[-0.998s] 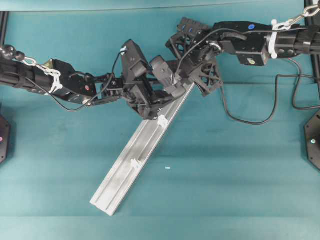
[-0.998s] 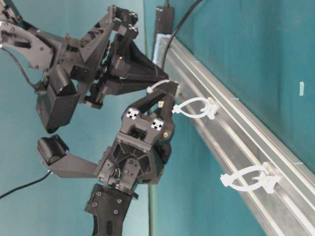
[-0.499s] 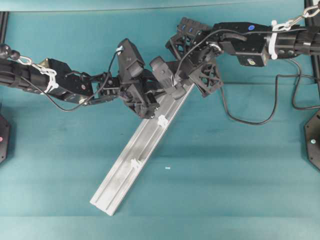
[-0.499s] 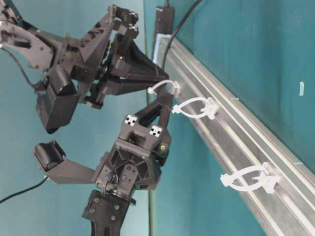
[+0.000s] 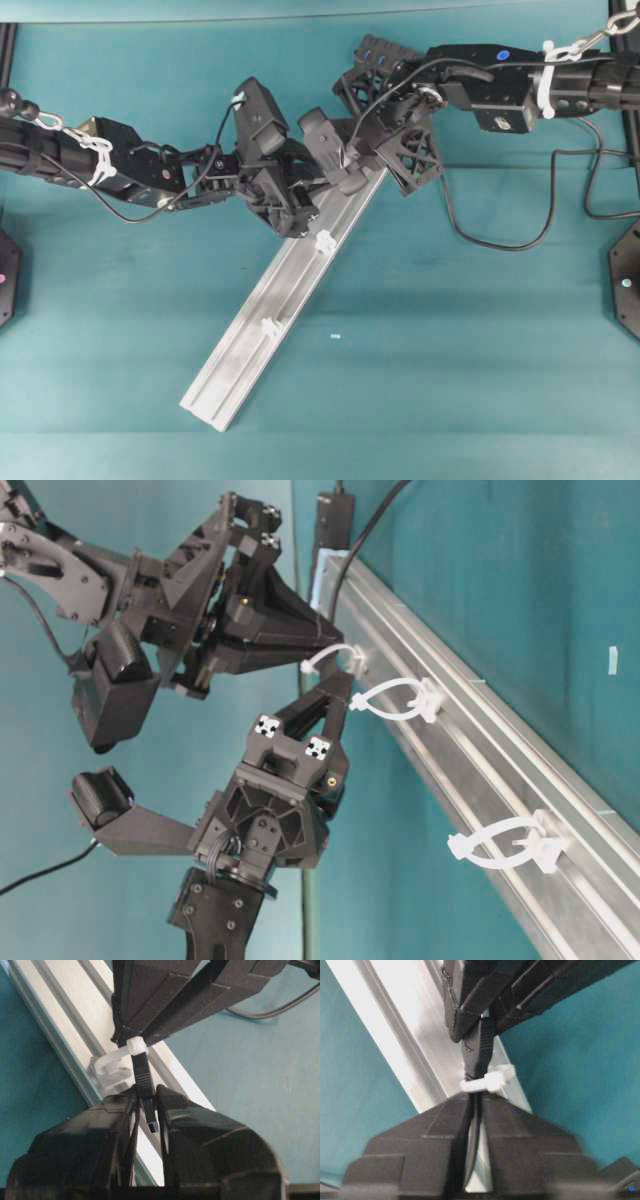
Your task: Pass the USB cable through three rings with both arms.
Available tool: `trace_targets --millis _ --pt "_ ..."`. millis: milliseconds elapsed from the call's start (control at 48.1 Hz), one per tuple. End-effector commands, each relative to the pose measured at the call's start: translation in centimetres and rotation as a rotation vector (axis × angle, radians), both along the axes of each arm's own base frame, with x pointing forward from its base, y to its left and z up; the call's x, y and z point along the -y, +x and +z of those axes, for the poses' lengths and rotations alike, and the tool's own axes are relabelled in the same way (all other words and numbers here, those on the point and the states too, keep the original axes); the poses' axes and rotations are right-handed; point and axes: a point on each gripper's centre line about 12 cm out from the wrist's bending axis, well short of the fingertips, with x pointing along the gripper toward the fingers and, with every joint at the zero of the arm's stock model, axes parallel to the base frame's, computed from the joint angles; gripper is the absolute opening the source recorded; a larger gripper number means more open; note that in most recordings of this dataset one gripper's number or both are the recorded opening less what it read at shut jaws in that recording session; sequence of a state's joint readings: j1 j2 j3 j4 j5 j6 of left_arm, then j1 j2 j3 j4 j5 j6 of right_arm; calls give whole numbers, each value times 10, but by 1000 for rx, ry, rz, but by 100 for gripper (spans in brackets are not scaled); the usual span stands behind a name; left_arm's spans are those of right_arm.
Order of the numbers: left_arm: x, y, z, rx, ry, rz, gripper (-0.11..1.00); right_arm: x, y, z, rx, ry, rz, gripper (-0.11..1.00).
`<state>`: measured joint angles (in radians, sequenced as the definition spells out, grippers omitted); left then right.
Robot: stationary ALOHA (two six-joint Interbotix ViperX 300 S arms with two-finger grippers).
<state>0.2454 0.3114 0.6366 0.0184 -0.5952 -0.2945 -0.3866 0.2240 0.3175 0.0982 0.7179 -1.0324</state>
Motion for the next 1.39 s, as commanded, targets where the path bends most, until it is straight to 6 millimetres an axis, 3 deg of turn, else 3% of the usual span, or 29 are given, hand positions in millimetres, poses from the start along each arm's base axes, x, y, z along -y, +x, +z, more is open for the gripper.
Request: trace_targets --millis 0,125,208,645,978,1227,1373 --pt "3 2 12 30 5 -9 12 -4 2 4 12 13 -31 45" --pt "6 0 9 21 -3 -13 10 -6 2 4 29 34 -105 76" --pt "10 -2 8 16 -8 -18 10 -6 0 5 42 41 -152 85" --pt "33 -15 17 19 -41 -53 10 -11 -8 28 153 35 -225 82" --pt "36 -20 26 29 -42 -57 10 -39 11 24 243 11 -147 80" --pt "35 -20 25 12 -45 -56 10 -35 9 1 195 -25 -115 63" --pt "36 -20 25 12 -45 -58 10 -31 8 -1 185 -53 -97 39"
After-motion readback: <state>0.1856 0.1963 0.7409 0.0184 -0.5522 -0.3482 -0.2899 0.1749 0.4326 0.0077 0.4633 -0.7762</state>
